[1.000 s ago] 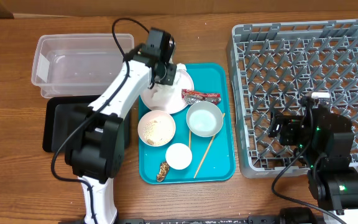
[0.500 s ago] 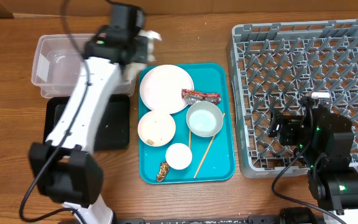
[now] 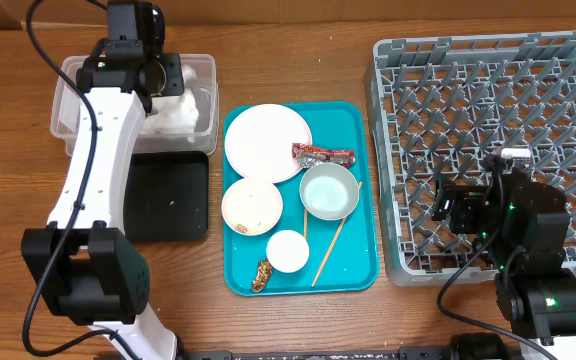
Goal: Sort waste into correct bins and load items into the dishwasher
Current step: 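Carry the tissue with left gripper and drop it into the clear bin, then grasp the red candy wrapper on the plate with left gripper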
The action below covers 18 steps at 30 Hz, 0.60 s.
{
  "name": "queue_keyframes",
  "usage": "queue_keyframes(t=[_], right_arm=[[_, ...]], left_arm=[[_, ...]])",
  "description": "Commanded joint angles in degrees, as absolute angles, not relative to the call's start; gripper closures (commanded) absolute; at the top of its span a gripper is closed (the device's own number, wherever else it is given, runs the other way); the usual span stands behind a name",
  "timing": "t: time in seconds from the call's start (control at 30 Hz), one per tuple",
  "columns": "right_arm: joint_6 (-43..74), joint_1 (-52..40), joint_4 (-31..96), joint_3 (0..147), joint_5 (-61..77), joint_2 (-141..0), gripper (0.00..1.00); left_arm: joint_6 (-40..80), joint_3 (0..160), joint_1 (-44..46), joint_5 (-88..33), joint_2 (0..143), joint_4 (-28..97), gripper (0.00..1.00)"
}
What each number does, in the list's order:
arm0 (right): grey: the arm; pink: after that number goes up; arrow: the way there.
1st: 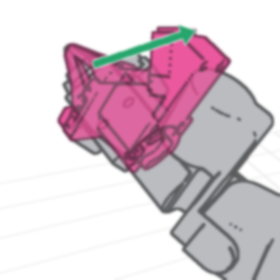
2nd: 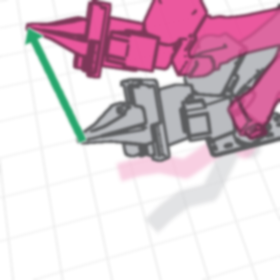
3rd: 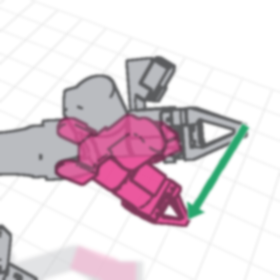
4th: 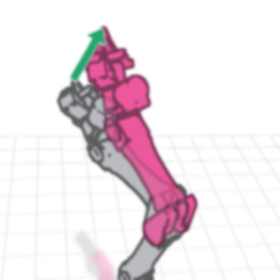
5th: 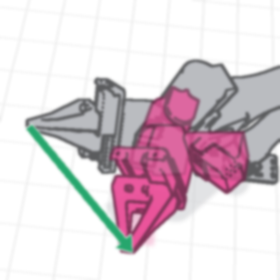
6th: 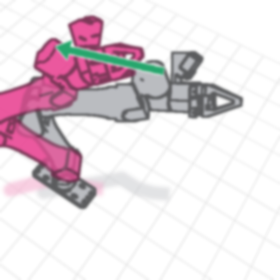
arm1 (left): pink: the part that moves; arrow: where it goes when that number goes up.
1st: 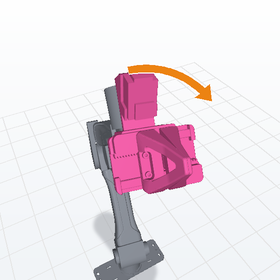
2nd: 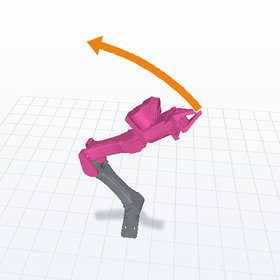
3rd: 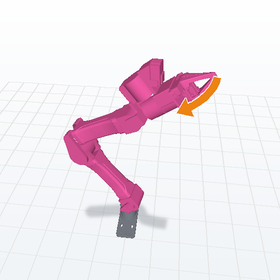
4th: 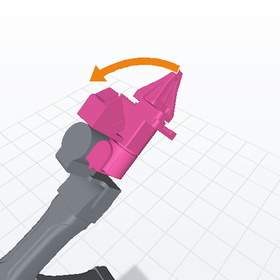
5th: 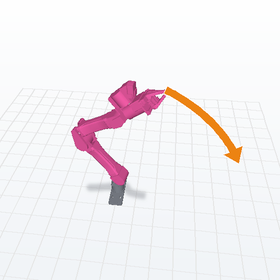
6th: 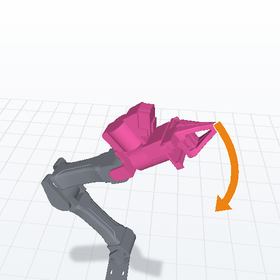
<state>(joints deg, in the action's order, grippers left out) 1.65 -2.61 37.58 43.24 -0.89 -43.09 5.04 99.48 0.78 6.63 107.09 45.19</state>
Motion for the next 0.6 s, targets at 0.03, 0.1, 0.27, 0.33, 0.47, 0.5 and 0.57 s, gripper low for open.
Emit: queue_keyframes(t=[0.03,0.1,0.27,0.33,0.47,0.5,0.57], right_arm=[[1.5,-2.5,37.47,44.64,-1.19,-42.83,0.0],[1.5,-2.5,37.65,44.64,-1.19,-42.83,0.0],[1.5,-2.5,37.74,44.64,-1.19,-42.83,0.0],[1.5,-2.5,37.74,44.64,-1.19,-42.83,0.0],[1.5,-2.5,37.71,44.64,-1.19,-42.83,0.0],[1.5,-2.5,37.71,44.64,-1.19,-42.83,0.0],[1.5,-2.5,37.71,44.64,-1.19,-42.83,0.0]], left_arm=[[5.34,100.38,3.2,-6.96,108.12,45.6,0.44],[6.04,100.38,4.56,-10.2,108.12,46.44,0.43],[6.15,100.12,10.07,-16.53,108.12,49.45,0.36],[5.13,99.37,12.95,-16.51,108.14,49.98,0.3],[2.15,97.34,18.59,-16.08,108.55,50.19,0.21],[1.85,96.68,19.81,-16.01,108.75,49.91,0.21],[2.26,95.57,22.11,-15.94,109.38,49.67,0.26]])
